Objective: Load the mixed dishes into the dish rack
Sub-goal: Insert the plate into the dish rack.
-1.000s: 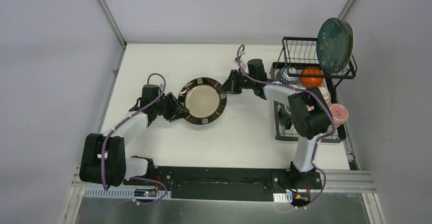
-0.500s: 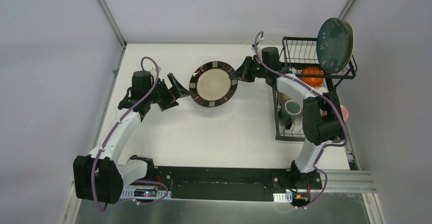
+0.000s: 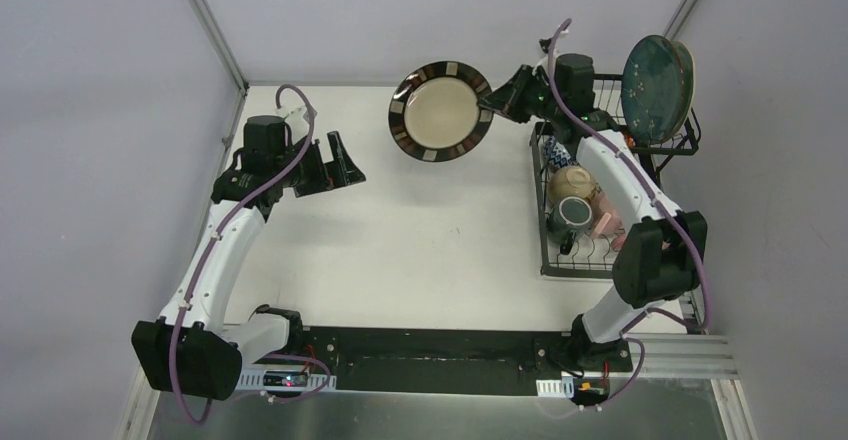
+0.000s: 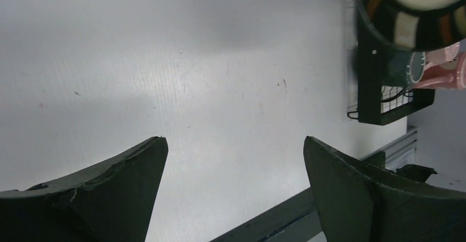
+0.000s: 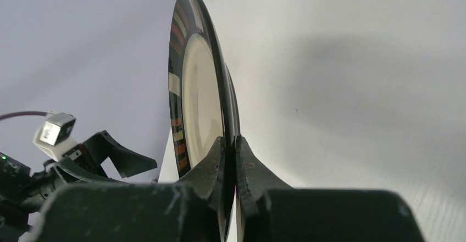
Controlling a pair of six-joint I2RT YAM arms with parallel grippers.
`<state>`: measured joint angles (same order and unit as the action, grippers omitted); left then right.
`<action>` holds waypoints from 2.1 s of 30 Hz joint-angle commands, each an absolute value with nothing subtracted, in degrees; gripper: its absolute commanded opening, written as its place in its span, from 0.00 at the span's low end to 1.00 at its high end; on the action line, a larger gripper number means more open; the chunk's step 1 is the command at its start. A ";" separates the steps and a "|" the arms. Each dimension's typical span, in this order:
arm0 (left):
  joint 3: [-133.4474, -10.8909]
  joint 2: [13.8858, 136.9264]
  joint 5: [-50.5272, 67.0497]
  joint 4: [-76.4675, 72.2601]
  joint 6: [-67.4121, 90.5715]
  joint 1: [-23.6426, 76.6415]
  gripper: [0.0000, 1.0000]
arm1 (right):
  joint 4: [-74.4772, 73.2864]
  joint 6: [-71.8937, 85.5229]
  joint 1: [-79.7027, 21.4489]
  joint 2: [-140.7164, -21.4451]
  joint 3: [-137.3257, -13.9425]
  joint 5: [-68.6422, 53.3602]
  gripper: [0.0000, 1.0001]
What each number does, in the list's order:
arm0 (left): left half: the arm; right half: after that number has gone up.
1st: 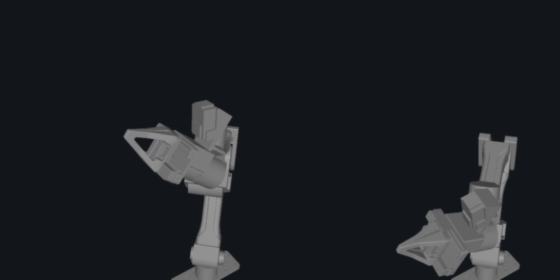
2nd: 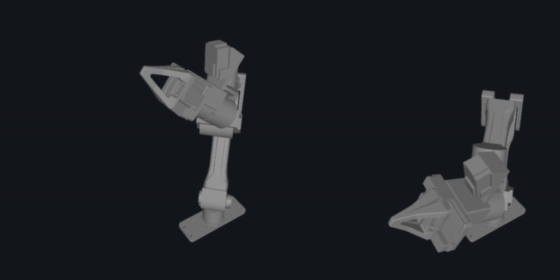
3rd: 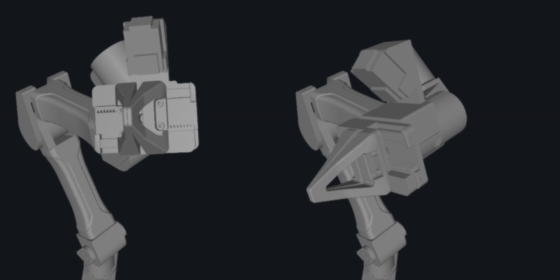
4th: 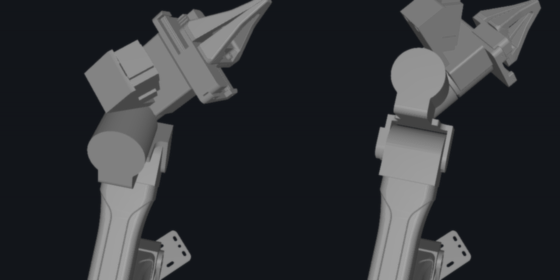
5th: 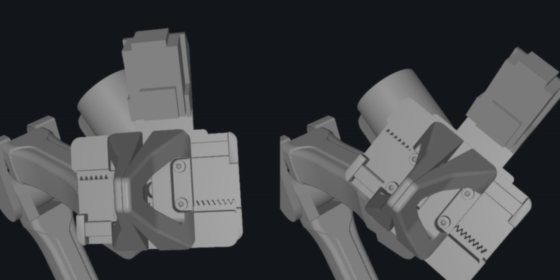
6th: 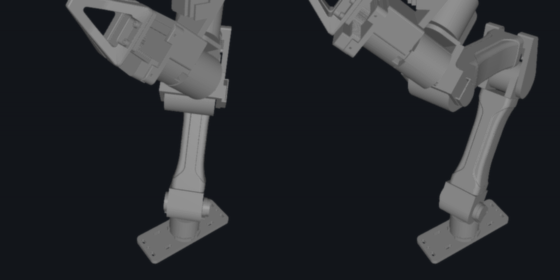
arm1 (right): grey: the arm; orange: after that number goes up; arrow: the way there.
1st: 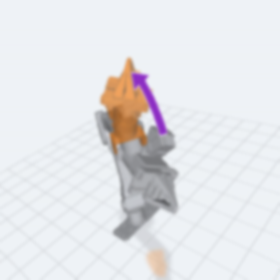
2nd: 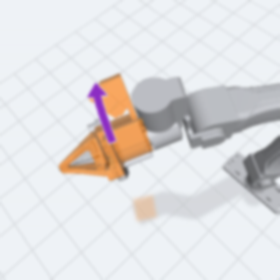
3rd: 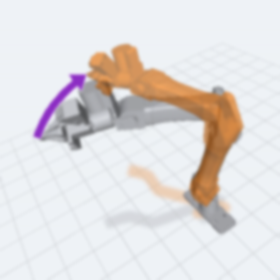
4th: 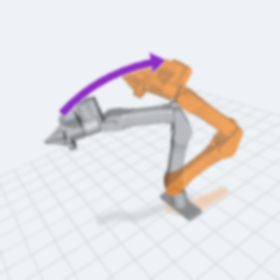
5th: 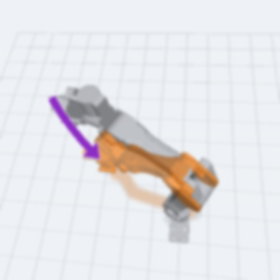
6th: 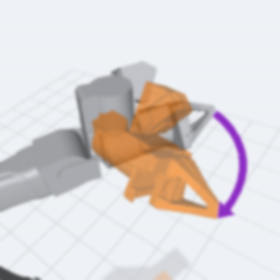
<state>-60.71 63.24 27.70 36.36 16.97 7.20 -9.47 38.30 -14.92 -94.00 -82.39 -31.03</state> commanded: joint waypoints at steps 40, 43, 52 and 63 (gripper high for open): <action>-56.73 60.03 19.51 40.78 5.57 8.92 0.99 | -17.31 20.49 14.41 -74.24 -102.72 -6.36 0.00; -56.69 60.03 19.51 40.78 5.54 9.04 0.99 | -16.92 16.15 14.41 -73.29 -102.05 -3.60 0.00; -56.77 60.19 19.43 40.78 5.55 9.32 0.99 | -15.30 3.17 14.33 -70.55 -101.03 -1.33 0.00; -56.69 60.15 19.76 40.77 5.66 9.39 0.99 | -16.42 -8.02 7.29 -69.14 -98.38 5.73 0.00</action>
